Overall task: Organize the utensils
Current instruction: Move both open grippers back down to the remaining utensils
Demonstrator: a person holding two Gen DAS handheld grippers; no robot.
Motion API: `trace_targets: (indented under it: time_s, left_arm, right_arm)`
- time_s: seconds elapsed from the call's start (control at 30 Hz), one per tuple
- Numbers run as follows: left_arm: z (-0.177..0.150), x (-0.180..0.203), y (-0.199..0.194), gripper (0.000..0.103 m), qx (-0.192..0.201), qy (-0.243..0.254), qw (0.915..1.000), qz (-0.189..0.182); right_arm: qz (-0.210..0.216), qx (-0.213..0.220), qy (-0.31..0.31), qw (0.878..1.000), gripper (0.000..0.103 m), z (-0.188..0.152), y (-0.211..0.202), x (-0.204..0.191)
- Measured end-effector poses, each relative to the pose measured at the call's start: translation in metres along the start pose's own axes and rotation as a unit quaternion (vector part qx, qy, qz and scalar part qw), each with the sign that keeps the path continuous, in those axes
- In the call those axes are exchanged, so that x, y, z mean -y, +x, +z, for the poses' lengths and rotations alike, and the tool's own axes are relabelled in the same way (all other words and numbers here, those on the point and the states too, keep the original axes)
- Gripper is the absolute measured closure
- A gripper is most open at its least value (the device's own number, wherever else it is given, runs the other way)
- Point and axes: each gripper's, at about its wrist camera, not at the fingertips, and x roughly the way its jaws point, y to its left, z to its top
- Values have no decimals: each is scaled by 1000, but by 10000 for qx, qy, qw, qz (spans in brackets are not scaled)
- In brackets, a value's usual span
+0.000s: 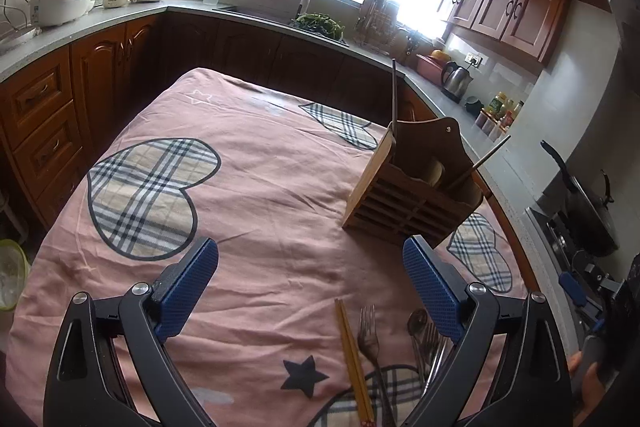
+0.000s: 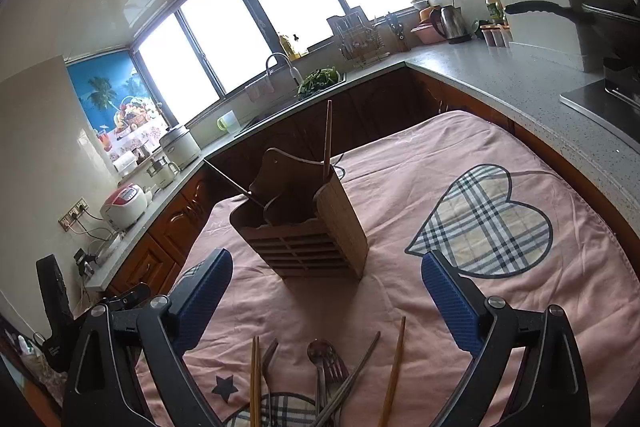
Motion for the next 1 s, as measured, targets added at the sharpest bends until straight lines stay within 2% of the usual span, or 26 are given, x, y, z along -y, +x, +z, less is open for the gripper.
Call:
trace_targets:
  time_s: [0.3, 0.63, 1.0]
  left_arm:
    - [-30, -7, -16, 7, -155, -15, 9999, 30]
    - [-57, -10, -20, 7, -338, 91, 9993, 100]
    - [-62, -2, -4, 7, -582, 306, 9976, 221]
  right_arm:
    - [-157, -159, -61, 9997, 6, -32, -30, 9]
    - [-267, -397, -94, 9988, 6, -67, -40, 19]
    - [-344, -532, -113, 9979, 7, -75, -36, 23]
